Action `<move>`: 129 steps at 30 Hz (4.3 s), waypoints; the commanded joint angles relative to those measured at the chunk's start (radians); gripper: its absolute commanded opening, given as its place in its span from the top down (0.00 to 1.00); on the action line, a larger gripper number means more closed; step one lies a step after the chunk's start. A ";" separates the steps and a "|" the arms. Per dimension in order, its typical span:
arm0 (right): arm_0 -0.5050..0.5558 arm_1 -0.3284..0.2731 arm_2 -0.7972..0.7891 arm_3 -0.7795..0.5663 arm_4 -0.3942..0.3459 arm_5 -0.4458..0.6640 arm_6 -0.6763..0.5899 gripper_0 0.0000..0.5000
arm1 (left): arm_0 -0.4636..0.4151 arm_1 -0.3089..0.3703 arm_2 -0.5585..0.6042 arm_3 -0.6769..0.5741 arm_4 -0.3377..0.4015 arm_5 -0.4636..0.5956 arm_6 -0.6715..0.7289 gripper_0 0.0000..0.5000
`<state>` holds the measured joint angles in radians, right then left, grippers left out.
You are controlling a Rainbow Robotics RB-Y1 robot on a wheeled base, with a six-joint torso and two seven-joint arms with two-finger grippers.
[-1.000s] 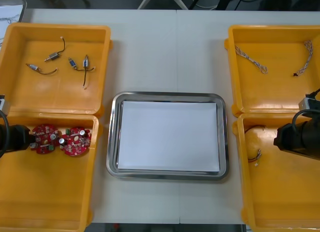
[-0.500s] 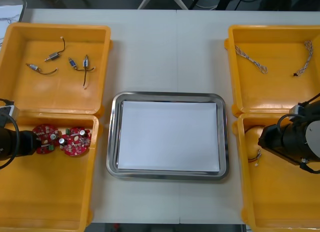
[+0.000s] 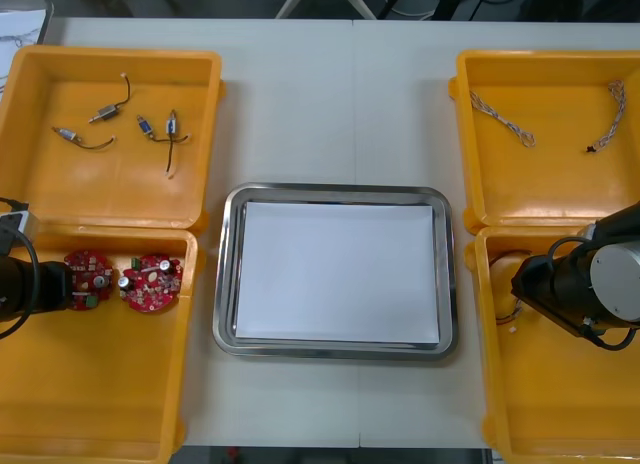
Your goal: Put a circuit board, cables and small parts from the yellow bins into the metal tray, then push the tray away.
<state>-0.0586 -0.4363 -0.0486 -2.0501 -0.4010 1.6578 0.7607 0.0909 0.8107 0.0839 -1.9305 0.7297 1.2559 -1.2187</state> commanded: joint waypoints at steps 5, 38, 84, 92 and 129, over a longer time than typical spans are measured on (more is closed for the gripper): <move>0.014 0.044 0.012 0.007 0.001 -0.010 -0.061 0.00 | 0.087 0.007 0.004 -0.071 -0.003 -0.010 -0.048 1.00; 0.025 0.044 0.024 0.073 -0.027 -0.018 -0.077 1.00 | 0.365 0.028 0.034 -0.214 -0.043 -0.173 -0.055 0.99; 0.292 -0.335 -0.287 -0.217 -0.487 0.002 0.003 1.00 | 0.363 -0.070 0.031 -0.386 0.002 -0.044 -0.085 0.00; 0.398 -0.371 -0.315 -0.219 -0.489 -0.102 0.037 1.00 | 0.388 -0.067 -0.032 -0.384 -0.087 -0.075 -0.084 0.00; 0.523 -0.387 -0.315 -0.217 -0.424 -0.225 0.120 0.00 | 0.385 -0.058 -0.113 -0.292 -0.168 -0.181 -0.081 0.97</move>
<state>0.4351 -0.7871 -0.3313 -2.2414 -0.8326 1.4333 0.8533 0.4593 0.7532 -0.0162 -2.2185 0.5692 1.0860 -1.2187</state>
